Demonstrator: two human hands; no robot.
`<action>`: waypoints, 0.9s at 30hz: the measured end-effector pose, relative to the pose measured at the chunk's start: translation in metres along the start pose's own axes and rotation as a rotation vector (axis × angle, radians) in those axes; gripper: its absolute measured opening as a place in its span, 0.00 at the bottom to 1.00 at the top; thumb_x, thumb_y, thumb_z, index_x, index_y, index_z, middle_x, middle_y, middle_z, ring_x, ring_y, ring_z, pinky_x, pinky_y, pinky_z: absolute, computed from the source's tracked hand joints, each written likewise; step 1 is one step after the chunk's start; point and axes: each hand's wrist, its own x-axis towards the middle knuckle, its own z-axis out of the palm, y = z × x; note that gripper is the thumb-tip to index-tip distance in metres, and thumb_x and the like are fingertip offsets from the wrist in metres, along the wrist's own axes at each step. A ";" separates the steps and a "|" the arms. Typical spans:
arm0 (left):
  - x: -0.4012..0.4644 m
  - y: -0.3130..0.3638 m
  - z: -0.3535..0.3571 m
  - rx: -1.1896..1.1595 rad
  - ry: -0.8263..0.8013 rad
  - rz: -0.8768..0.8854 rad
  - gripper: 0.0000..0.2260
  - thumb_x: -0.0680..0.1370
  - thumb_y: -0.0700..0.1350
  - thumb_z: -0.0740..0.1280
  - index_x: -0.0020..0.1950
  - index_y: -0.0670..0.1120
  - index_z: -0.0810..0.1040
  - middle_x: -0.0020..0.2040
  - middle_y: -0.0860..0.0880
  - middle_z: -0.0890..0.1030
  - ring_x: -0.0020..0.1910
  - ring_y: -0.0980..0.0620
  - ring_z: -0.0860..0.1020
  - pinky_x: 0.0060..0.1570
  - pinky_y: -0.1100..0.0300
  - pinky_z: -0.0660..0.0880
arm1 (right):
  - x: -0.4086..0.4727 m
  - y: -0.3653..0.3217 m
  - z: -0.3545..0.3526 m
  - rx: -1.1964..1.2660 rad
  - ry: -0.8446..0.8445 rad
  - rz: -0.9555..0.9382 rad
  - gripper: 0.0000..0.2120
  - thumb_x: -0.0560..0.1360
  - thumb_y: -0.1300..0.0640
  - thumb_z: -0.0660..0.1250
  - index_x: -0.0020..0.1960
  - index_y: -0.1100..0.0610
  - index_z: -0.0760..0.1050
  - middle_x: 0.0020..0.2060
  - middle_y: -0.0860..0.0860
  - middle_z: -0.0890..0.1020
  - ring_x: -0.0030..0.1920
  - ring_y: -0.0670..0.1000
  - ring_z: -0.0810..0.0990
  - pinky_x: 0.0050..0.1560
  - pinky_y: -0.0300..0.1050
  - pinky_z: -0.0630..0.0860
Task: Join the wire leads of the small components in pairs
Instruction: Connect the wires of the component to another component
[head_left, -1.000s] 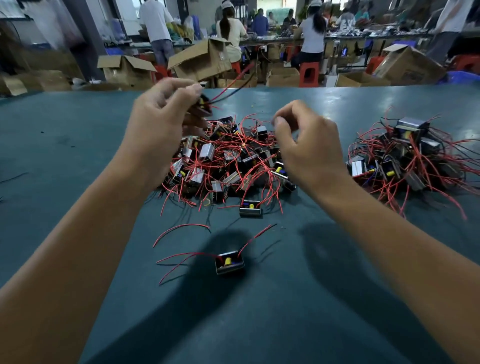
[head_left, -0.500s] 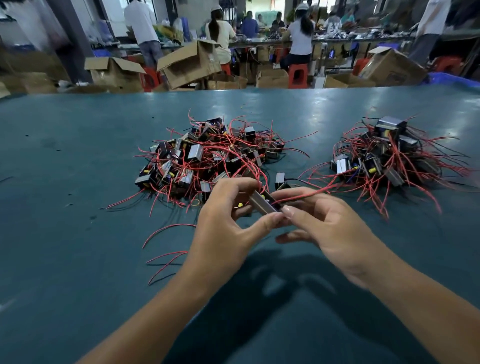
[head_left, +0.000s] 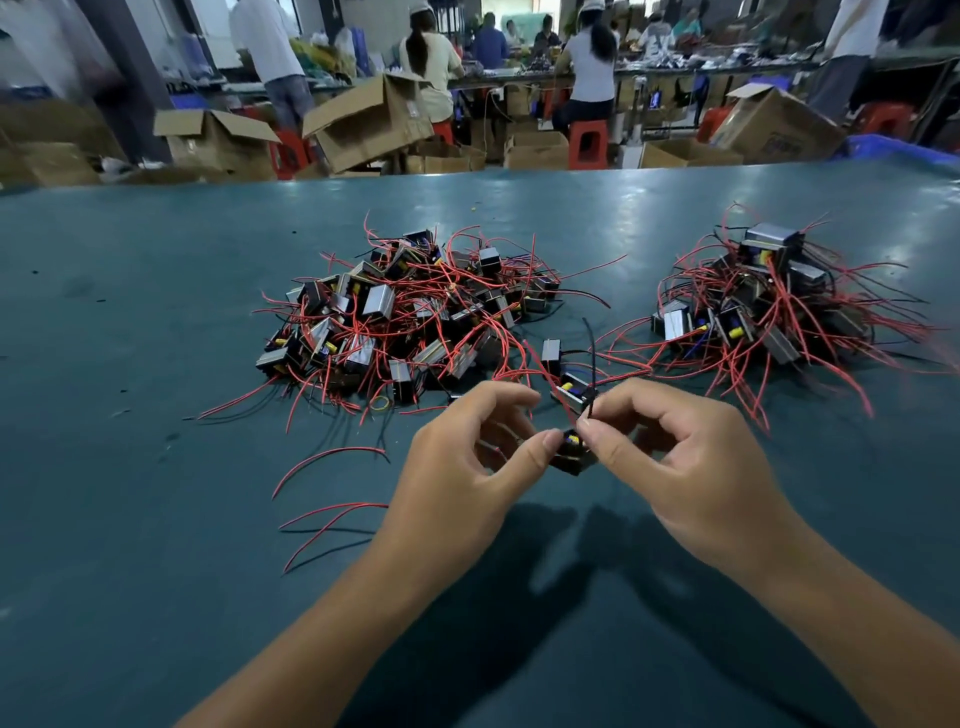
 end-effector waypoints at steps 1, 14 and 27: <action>-0.001 0.002 -0.001 -0.012 -0.004 0.043 0.11 0.74 0.55 0.72 0.55 0.55 0.80 0.43 0.55 0.81 0.40 0.55 0.79 0.43 0.57 0.78 | -0.001 -0.001 0.001 -0.086 -0.010 -0.064 0.04 0.74 0.55 0.70 0.40 0.51 0.79 0.33 0.45 0.78 0.33 0.44 0.74 0.35 0.36 0.69; -0.001 -0.001 -0.018 -0.259 -0.237 -0.068 0.06 0.75 0.43 0.71 0.47 0.40 0.81 0.37 0.46 0.81 0.37 0.52 0.79 0.42 0.62 0.77 | -0.013 0.002 0.020 -0.031 -0.134 -0.125 0.04 0.74 0.57 0.70 0.42 0.55 0.78 0.37 0.46 0.78 0.40 0.48 0.79 0.42 0.42 0.74; 0.008 -0.004 -0.042 -0.207 -0.133 -0.142 0.13 0.71 0.35 0.75 0.54 0.38 0.78 0.42 0.47 0.83 0.42 0.49 0.84 0.47 0.61 0.81 | -0.026 0.005 0.036 0.111 -0.328 -0.011 0.03 0.74 0.58 0.69 0.42 0.54 0.76 0.45 0.46 0.83 0.45 0.50 0.81 0.48 0.47 0.76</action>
